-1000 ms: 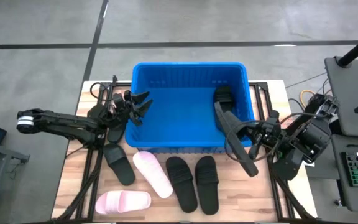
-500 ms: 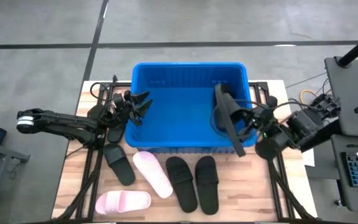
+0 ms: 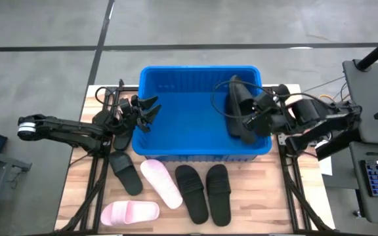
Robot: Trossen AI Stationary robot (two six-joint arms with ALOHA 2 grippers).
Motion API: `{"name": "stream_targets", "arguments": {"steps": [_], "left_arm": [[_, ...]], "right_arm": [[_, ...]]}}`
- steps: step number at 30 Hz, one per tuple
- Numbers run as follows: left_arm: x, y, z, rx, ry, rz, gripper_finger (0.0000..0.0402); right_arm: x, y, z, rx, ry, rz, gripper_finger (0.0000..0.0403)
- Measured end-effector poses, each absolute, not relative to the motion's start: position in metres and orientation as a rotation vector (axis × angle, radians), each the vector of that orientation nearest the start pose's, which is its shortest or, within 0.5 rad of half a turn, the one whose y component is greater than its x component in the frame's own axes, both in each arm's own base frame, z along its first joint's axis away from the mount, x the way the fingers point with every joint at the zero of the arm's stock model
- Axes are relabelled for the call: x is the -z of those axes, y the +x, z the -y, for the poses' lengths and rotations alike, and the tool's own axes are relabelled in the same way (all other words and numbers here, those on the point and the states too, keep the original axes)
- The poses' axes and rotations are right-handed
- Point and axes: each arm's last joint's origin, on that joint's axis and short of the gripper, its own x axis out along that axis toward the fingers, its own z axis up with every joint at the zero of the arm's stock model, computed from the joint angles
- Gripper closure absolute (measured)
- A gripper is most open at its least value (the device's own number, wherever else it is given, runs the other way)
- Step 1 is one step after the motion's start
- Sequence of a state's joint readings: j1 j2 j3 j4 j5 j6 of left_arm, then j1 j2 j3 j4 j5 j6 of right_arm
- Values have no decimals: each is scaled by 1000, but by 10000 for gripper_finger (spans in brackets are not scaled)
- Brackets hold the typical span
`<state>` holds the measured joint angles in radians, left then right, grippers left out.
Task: Pick and place slides into bin
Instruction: Put the black slide into the blue bin
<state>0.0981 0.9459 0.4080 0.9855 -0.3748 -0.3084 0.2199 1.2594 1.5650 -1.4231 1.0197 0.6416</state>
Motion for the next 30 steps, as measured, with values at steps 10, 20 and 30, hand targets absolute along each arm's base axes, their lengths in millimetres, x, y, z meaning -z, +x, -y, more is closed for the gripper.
{"name": "stream_targets", "arguments": {"steps": [10, 20, 30], "left_arm": [[-285, 190, -29, -393, -360, 516, 155], [-285, 190, -29, -393, -360, 516, 155], [-284, 190, -29, -393, -359, 515, 155]], "right_arm": [[-408, 206, 18, 953, -229, -817, 390], [-373, 231, 62, 960, -278, -1096, 390], [-321, 262, 84, 875, -347, -1348, 390]]}}
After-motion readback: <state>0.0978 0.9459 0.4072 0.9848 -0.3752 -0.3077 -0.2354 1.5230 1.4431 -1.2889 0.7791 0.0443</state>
